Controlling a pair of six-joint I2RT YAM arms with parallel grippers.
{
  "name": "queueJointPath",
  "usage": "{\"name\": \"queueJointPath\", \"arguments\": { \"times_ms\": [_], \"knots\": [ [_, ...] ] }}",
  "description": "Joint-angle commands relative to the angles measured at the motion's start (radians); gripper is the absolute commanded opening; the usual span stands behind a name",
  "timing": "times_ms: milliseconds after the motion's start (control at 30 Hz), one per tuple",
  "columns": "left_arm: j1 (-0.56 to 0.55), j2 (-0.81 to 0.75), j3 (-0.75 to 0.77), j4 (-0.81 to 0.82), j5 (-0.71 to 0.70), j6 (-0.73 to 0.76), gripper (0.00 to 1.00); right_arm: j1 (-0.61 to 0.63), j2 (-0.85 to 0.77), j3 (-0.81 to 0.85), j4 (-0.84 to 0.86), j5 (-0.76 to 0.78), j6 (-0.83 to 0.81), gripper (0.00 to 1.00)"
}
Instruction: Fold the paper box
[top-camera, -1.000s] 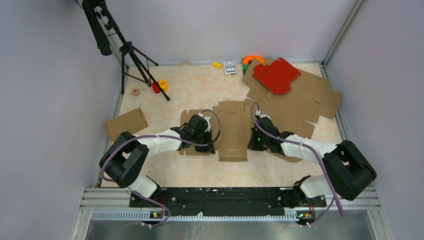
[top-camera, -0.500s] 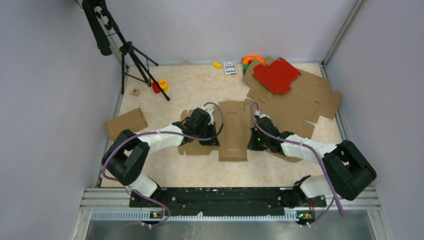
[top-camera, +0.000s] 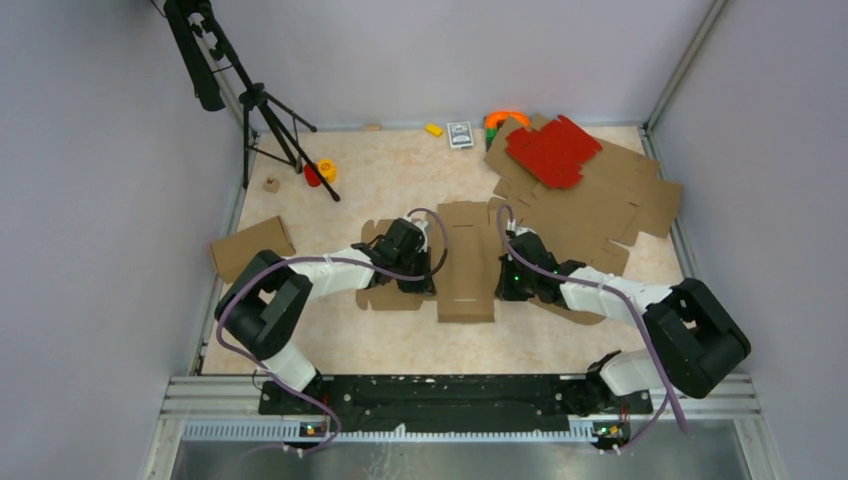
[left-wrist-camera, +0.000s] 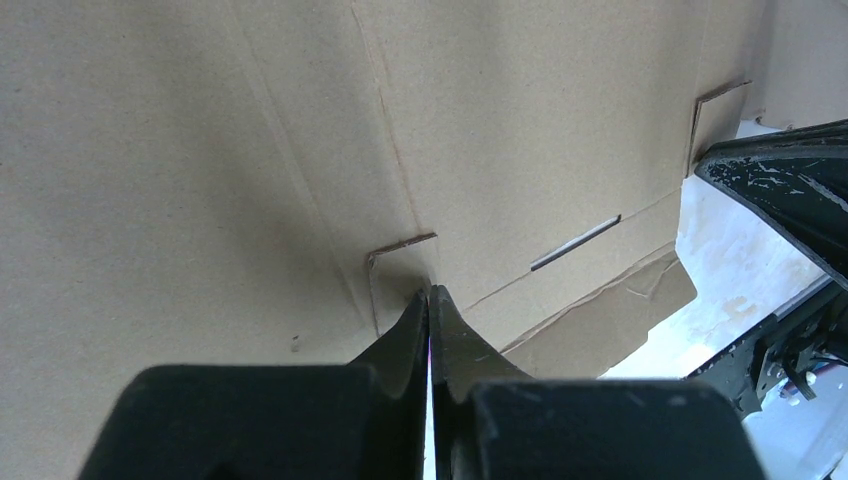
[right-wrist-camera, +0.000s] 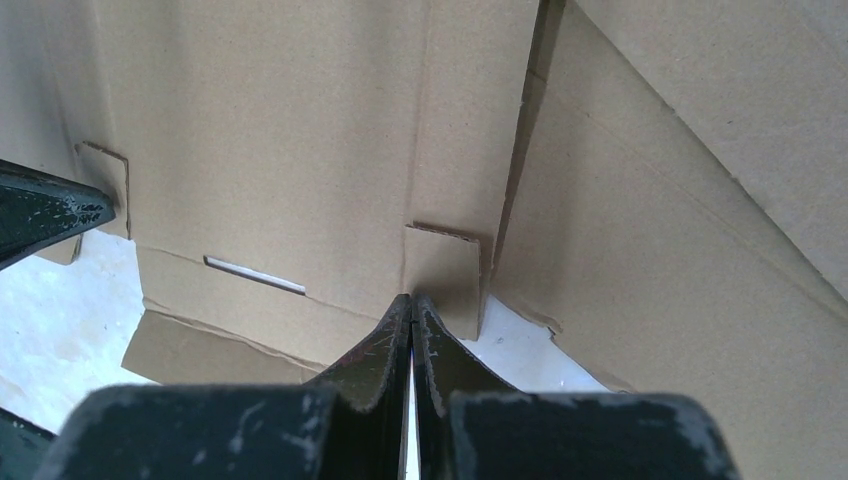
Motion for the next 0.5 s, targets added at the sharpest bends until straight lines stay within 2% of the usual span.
{"name": "queueJointPath", "arguments": {
  "times_ms": [0, 467],
  "knots": [
    [-0.009, 0.029, -0.014, -0.004, -0.069, 0.041, 0.00, 0.004, 0.032, 0.016, -0.059, 0.013, -0.044, 0.00],
    [-0.044, -0.061, -0.071, -0.157, -0.101, 0.076, 0.00, 0.106, 0.026, -0.015, -0.087, 0.018, 0.012, 0.00]
  ]
}}
